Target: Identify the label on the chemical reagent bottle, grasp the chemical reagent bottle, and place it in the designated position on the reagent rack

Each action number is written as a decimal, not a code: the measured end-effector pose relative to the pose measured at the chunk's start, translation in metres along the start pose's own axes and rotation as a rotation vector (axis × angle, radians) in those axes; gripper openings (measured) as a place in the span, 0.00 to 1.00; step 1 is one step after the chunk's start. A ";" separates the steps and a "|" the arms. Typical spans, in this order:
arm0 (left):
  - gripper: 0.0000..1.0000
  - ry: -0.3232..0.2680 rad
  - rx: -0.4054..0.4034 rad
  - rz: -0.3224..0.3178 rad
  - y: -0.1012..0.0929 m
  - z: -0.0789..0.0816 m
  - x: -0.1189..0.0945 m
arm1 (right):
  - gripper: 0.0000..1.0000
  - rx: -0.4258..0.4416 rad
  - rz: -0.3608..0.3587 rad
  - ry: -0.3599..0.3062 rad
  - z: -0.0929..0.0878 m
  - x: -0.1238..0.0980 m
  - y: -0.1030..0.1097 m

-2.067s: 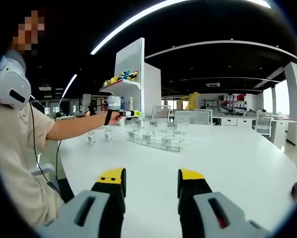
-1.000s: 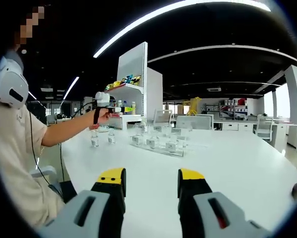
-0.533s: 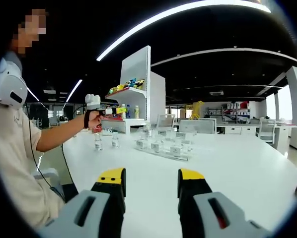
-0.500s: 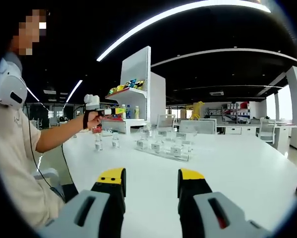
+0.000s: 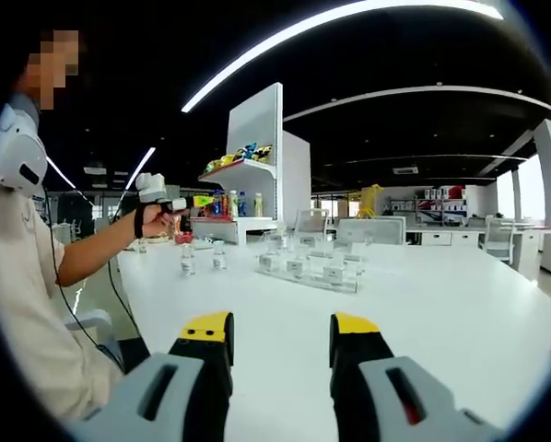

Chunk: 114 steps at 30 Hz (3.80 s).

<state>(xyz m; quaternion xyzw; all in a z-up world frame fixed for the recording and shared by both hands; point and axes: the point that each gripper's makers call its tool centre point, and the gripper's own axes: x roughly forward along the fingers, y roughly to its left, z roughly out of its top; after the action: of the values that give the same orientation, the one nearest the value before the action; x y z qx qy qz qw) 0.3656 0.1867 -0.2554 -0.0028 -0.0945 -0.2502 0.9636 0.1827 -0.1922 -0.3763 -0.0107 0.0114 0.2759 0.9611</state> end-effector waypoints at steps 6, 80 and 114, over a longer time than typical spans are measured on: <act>0.41 -0.008 0.000 -0.002 0.002 0.000 -0.028 | 0.41 -0.005 -0.014 0.007 -0.001 -0.003 -0.002; 0.42 0.114 -0.005 0.150 0.066 -0.085 -0.156 | 0.41 -0.064 -0.039 -0.055 0.035 -0.028 0.024; 0.41 0.208 0.010 0.072 0.086 -0.130 -0.100 | 0.41 -0.064 -0.062 -0.053 0.038 -0.033 0.016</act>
<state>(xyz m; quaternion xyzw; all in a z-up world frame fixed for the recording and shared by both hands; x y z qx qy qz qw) 0.3443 0.3031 -0.3977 0.0246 0.0051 -0.2138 0.9766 0.1471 -0.1952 -0.3374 -0.0344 -0.0230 0.2464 0.9683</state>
